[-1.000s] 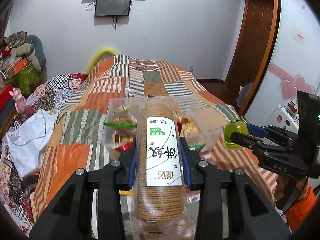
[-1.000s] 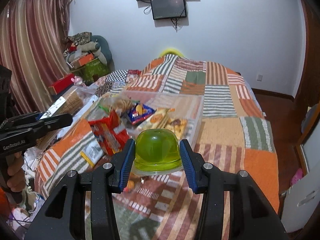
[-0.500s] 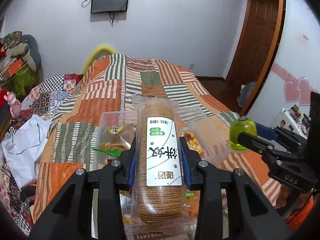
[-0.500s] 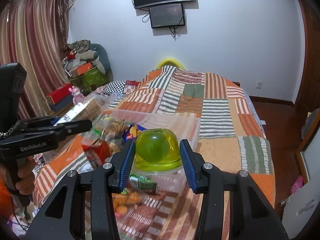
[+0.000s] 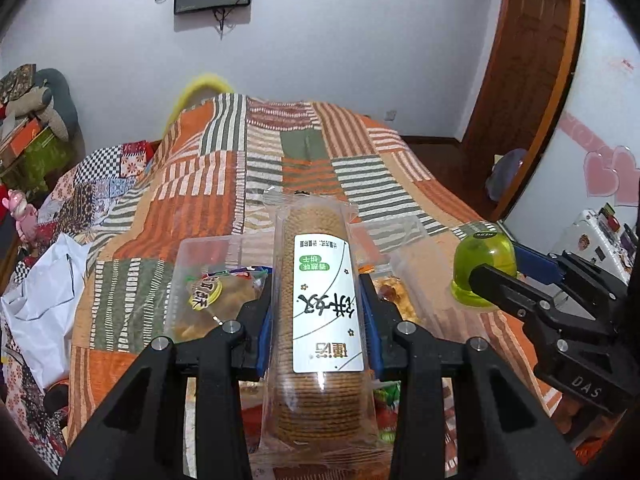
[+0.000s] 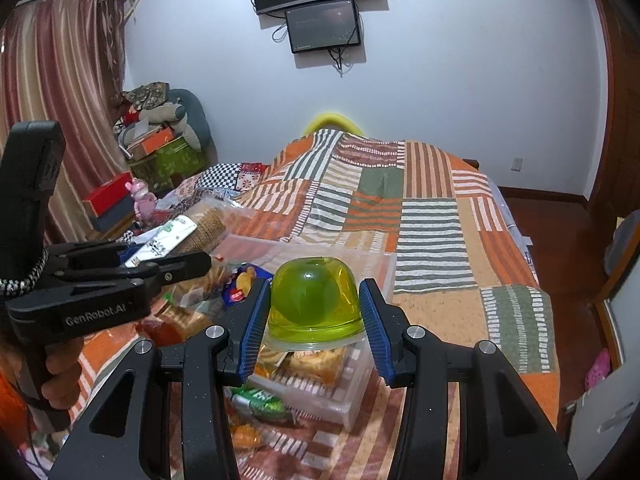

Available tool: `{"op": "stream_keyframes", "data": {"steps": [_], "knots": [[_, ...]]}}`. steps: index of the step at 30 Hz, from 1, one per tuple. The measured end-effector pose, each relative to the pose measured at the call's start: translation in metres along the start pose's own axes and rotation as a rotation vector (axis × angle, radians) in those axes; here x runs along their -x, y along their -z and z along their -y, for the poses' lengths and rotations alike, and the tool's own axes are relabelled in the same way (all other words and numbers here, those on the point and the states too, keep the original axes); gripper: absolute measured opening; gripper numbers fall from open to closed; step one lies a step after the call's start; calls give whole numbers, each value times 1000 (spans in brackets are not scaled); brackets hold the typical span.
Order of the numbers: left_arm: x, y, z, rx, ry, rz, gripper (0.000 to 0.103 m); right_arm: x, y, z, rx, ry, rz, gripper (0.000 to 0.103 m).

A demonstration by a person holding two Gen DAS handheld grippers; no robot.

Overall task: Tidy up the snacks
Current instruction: 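Carry the cracker roll with the left tool into the box while the right tool drops the jelly cup there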

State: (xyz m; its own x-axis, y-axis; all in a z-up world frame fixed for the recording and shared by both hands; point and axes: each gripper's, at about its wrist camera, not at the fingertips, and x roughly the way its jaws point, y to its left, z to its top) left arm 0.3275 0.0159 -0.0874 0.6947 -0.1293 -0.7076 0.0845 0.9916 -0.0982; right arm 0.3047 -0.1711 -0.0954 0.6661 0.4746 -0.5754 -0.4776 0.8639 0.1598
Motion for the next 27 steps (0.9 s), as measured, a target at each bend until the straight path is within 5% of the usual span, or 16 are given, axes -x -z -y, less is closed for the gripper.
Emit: {"op": "stream_keyframes", "data": {"steps": [15,27], "knots": [[-45,1,5,6,-23,-84,37,-42,2,11,-18,16,-100,43],[-44,4,11,-30,-26,-58,36,-64,4,7,4,25,-178,43]]}}
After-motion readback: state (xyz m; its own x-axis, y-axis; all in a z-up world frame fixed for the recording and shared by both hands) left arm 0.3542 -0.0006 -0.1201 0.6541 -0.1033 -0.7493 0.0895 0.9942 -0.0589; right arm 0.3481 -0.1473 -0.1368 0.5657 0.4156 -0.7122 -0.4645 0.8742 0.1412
